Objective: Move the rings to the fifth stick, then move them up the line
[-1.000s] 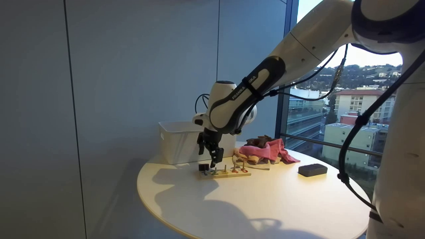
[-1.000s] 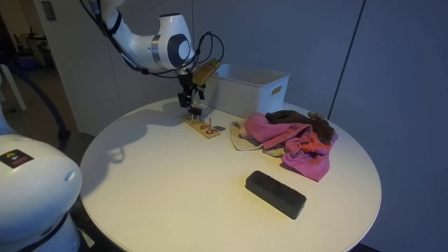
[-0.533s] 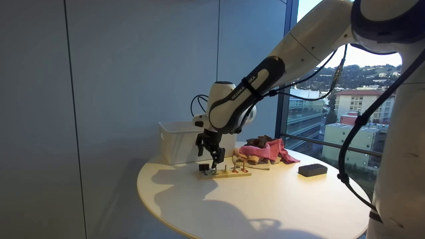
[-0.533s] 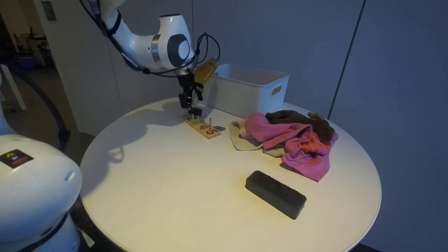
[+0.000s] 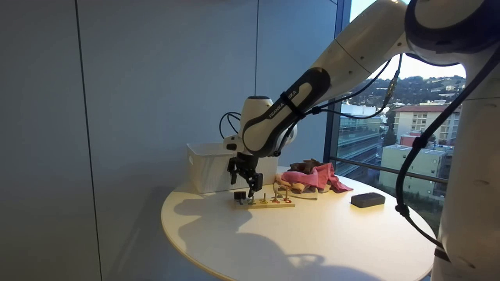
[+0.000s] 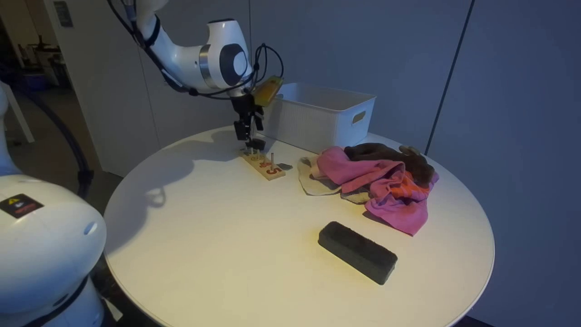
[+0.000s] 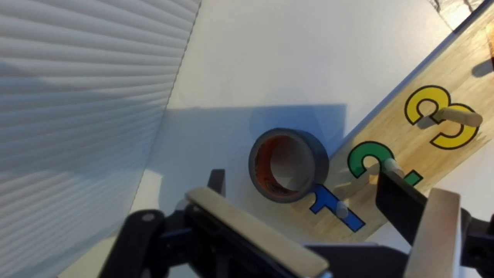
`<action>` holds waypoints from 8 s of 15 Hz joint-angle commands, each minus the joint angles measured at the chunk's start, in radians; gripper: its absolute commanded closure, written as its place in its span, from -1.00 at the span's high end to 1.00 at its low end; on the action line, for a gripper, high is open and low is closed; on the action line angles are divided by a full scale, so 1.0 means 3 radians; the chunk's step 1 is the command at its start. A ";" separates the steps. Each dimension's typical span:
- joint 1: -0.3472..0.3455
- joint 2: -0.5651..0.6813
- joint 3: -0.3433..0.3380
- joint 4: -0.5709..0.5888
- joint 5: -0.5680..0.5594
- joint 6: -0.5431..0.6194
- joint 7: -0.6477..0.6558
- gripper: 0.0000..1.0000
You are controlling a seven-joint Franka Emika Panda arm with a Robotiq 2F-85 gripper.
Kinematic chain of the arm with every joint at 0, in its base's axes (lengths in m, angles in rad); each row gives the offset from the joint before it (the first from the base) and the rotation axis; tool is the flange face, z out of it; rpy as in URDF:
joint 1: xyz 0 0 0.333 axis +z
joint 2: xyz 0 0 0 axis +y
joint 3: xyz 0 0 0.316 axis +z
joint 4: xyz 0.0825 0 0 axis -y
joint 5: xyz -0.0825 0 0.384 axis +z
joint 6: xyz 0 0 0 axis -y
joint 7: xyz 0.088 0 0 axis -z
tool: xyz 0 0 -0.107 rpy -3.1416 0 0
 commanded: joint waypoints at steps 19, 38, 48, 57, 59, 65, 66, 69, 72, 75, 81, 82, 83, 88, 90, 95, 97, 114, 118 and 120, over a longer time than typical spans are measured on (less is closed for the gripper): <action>-0.0100 0.0640 0.0099 0.1094 0.0239 -0.1212 0.0349 -0.42; -0.0309 -0.0928 -0.0048 -0.0101 -0.0459 -0.1208 0.2650 -0.42; -0.0281 -0.1019 0.0069 -0.0532 -0.1139 -0.1460 0.3977 -0.42; -0.0263 -0.0948 0.0047 -0.0524 -0.1306 -0.1333 0.3924 -0.42; -0.0234 -0.0929 0.0009 -0.0538 -0.1223 -0.1263 0.3774 -0.42; -0.0237 -0.0840 0.0001 -0.0558 -0.1223 -0.1072 0.3642 -0.42; -0.0240 -0.0829 0.0000 -0.0553 -0.1210 -0.1071 0.3646 0.58; -0.0245 -0.0819 -0.0002 -0.0565 -0.1223 -0.1048 0.3642 0.87; -0.0238 -0.0846 0.0001 -0.0565 -0.1215 -0.1065 0.3618 1.00; -0.0215 -0.0844 -0.0048 -0.0536 -0.1051 -0.1034 0.3450 1.00; -0.0197 -0.0817 -0.0274 -0.0487 -0.0332 -0.0784 0.2886 1.00; -0.0214 -0.0823 -0.0296 -0.0478 -0.0303 -0.0769 0.2865 1.00; -0.0221 -0.0830 -0.0319 -0.0471 -0.0255 -0.0750 0.2857 1.00; -0.0242 -0.0797 -0.0297 -0.0490 -0.0343 -0.0798 0.2951 1.00; -0.0242 -0.0797 -0.0297 -0.0490 -0.0343 -0.0798 0.2951 1.00; -0.0243 -0.0811 -0.0388 -0.0485 -0.0220 -0.0779 0.2794 1.00; -0.0225 -0.0768 -0.0449 -0.0475 -0.0124 -0.0717 0.2625 1.00; -0.0330 -0.0260 -0.0546 -0.0299 0.0550 -0.0556 0.1715 0.47; -0.0339 -0.0257 -0.0534 -0.0277 0.0636 -0.0572 0.1620 -0.15; -0.0340 -0.0273 -0.0531 -0.0262 0.0647 -0.0615 0.1597 -0.44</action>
